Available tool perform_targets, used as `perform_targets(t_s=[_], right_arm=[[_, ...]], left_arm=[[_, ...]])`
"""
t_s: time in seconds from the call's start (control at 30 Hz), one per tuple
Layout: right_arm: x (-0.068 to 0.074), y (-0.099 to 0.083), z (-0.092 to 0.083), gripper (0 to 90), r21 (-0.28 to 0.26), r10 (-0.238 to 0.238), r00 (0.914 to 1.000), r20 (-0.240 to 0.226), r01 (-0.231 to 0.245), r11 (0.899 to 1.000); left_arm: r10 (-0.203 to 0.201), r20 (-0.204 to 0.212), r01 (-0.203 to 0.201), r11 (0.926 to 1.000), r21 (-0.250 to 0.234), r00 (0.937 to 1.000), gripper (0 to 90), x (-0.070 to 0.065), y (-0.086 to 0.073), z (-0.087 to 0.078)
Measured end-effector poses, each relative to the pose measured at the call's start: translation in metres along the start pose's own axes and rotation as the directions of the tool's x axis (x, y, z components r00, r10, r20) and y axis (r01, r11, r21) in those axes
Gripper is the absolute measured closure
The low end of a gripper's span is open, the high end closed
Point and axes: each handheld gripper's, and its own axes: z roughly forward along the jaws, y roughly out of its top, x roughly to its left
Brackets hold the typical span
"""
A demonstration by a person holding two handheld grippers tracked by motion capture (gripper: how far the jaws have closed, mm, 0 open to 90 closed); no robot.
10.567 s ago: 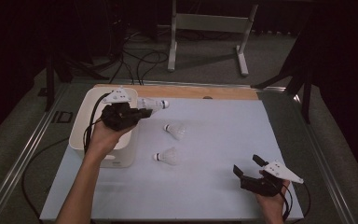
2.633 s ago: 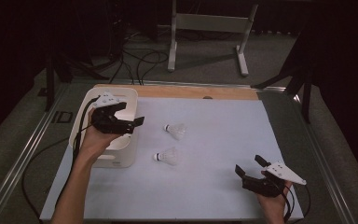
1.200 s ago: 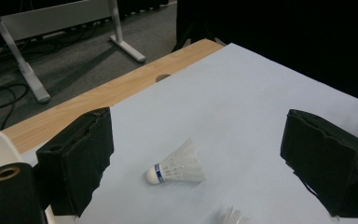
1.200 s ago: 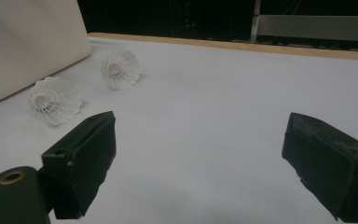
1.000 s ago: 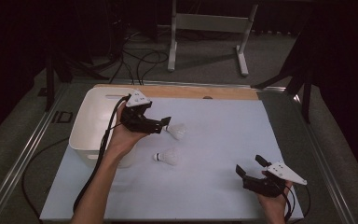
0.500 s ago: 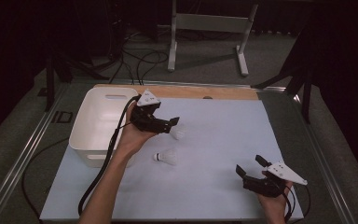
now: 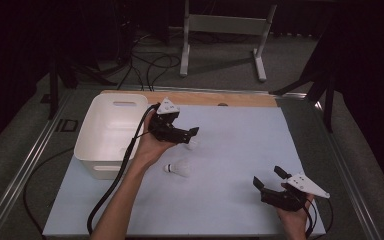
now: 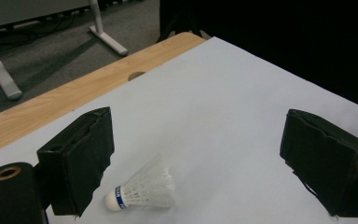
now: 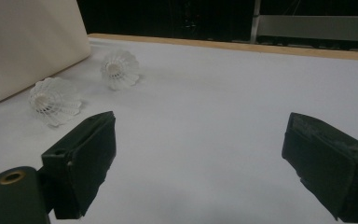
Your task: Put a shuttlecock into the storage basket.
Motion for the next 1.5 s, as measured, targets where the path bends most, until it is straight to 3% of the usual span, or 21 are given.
perform_targets(t_s=[0.3,0.73,1.5], right_arm=[[0.000,0.000,0.000,9.9,-0.001,0.001,1.0000,0.000,-0.001,1.000],[-0.001,0.000,-0.001,9.9,-0.004,-0.001,1.0000,0.001,0.001,1.000],[-0.002,0.000,-0.002,9.9,-0.007,0.002,1.0000,0.003,-0.002,1.000]], left_arm=[[-0.016,0.000,0.016,0.9998,0.009,0.9999,10.6,0.000,-0.005,0.015],[-0.029,-0.039,0.030,0.9992,0.026,0.9988,10.7,0.004,-0.013,0.033],[-0.060,-0.077,0.067,0.9946,0.080,0.9952,11.1,0.019,-0.042,0.065]])
